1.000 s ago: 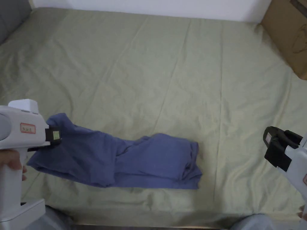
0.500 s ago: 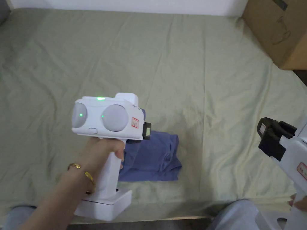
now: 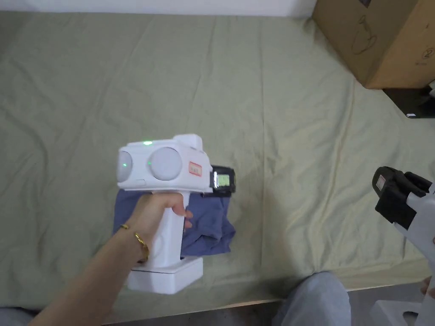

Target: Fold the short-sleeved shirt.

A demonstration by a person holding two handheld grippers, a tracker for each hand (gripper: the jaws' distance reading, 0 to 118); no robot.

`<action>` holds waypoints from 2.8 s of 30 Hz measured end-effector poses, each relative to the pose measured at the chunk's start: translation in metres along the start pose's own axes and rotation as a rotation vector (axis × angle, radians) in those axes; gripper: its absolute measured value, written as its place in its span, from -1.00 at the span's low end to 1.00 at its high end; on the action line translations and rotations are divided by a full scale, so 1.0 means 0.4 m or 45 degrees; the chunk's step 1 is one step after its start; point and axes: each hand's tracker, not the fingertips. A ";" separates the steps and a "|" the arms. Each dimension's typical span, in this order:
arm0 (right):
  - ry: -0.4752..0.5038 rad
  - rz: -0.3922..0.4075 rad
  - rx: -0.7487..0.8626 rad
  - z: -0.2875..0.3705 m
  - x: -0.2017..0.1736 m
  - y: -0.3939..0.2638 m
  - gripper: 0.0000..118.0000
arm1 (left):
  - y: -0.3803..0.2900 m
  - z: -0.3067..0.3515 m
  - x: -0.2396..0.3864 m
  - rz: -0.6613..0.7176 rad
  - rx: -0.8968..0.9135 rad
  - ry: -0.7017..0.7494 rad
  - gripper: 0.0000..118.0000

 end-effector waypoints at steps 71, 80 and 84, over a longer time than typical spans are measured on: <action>0.366 0.203 -0.544 -0.448 -0.571 -0.334 -1.00 | -0.247 0.313 -0.300 0.113 0.446 0.660 0.49; 0.368 0.245 -0.531 -0.444 -0.576 -0.334 -1.00 | -0.103 0.196 -0.452 0.326 0.091 0.090 1.00; 0.370 0.237 -0.535 -0.445 -0.573 -0.334 -1.00 | -0.116 0.097 -0.553 0.506 -0.128 -0.199 1.00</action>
